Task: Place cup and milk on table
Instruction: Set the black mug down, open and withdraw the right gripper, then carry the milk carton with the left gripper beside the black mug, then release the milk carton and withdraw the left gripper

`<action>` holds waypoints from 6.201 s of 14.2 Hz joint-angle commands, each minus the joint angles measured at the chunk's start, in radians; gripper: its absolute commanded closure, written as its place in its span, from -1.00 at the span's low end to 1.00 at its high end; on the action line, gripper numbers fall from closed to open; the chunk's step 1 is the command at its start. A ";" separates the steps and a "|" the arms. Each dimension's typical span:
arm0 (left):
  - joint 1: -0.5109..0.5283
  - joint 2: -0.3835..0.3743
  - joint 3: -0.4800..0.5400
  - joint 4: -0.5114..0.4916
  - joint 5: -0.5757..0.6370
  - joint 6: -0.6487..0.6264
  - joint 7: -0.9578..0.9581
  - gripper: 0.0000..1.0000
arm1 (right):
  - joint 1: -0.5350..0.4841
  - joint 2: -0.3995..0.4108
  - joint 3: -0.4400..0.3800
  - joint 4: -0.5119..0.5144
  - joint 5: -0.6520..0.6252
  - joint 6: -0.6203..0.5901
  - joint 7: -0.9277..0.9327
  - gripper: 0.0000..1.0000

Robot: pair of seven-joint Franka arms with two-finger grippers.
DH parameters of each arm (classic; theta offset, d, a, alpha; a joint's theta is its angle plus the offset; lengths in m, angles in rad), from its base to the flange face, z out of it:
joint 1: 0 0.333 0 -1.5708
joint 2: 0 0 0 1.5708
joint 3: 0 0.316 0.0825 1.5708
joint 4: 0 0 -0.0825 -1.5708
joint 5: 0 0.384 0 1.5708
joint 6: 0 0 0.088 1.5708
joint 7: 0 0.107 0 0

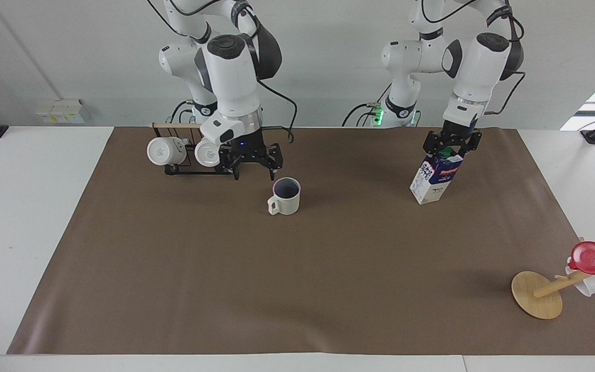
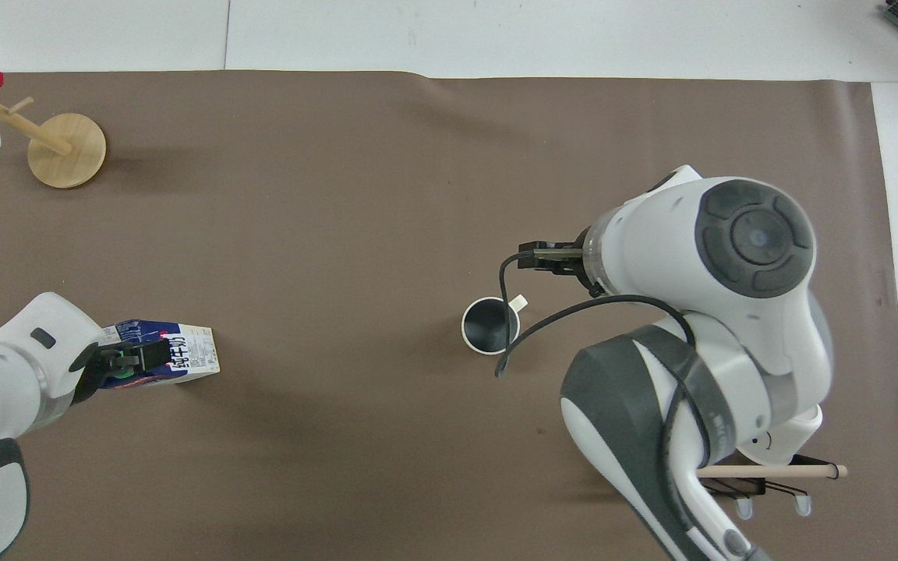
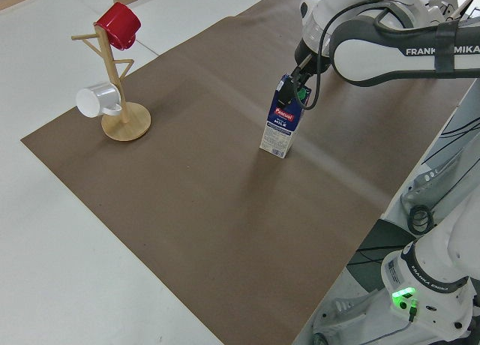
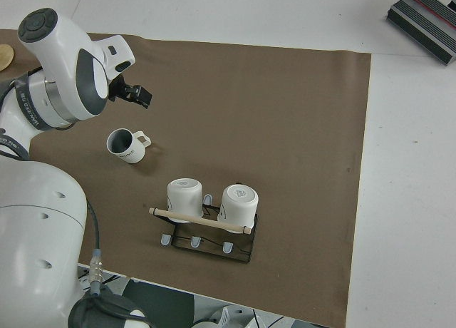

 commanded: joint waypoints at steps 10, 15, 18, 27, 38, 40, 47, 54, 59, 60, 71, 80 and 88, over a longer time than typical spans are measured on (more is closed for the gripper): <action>0.021 -0.033 -0.005 -0.034 0.042 0.021 -0.004 -0.30 | -0.420 -0.178 0.005 0.007 -0.005 -0.317 -0.433 -1.00; 0.021 -0.033 -0.006 -0.020 0.042 0.009 -0.004 -0.15 | -0.463 -0.178 0.004 0.151 -0.005 -0.439 -0.452 -1.00; 0.013 -0.030 -0.008 0.011 0.042 -0.015 -0.010 -0.13 | -0.462 -0.176 0.017 0.274 -0.037 -0.522 -0.452 -1.00; -0.011 0.107 -0.268 0.248 0.041 -0.124 -0.341 -0.03 | -0.397 -0.183 0.027 0.265 -0.065 -0.560 -0.452 -1.00; -0.183 0.365 -0.302 0.502 0.039 -0.121 -0.464 -0.02 | -0.402 -0.195 0.014 0.254 -0.029 -0.568 -0.443 -1.00; -0.208 0.371 -0.302 0.502 0.042 -0.115 -0.513 0.00 | -0.402 -0.195 0.014 0.256 -0.029 -0.567 -0.443 -1.00; -0.277 0.434 -0.304 0.511 0.151 -0.104 -0.640 -0.01 | -0.402 -0.195 0.016 0.256 -0.029 -0.562 -0.443 -1.00; -0.312 0.449 -0.302 0.516 0.153 -0.104 -0.686 -0.01 | -0.404 -0.195 0.014 0.254 -0.029 -0.559 -0.440 -1.00; -0.327 0.461 -0.302 0.519 0.205 -0.092 -0.709 -0.03 | -0.402 -0.195 0.016 0.253 -0.028 -0.559 -0.392 -1.00; -0.326 0.461 -0.302 0.517 0.206 -0.086 -0.709 -0.05 | -0.402 -0.196 0.016 0.253 -0.028 -0.559 -0.391 -1.00; -0.327 0.475 -0.302 0.514 0.214 -0.078 -0.709 -1.00 | -0.410 -0.173 0.016 0.268 0.008 -0.602 -0.391 -1.00; -0.310 0.478 -0.304 0.647 0.124 -0.228 -0.699 -1.00 | -0.402 -0.178 0.017 0.268 0.011 -0.607 -0.394 -1.00; -0.162 0.412 -0.287 0.802 0.078 -0.545 -0.395 -1.00 | -0.402 -0.178 0.018 0.268 0.011 -0.607 -0.394 -1.00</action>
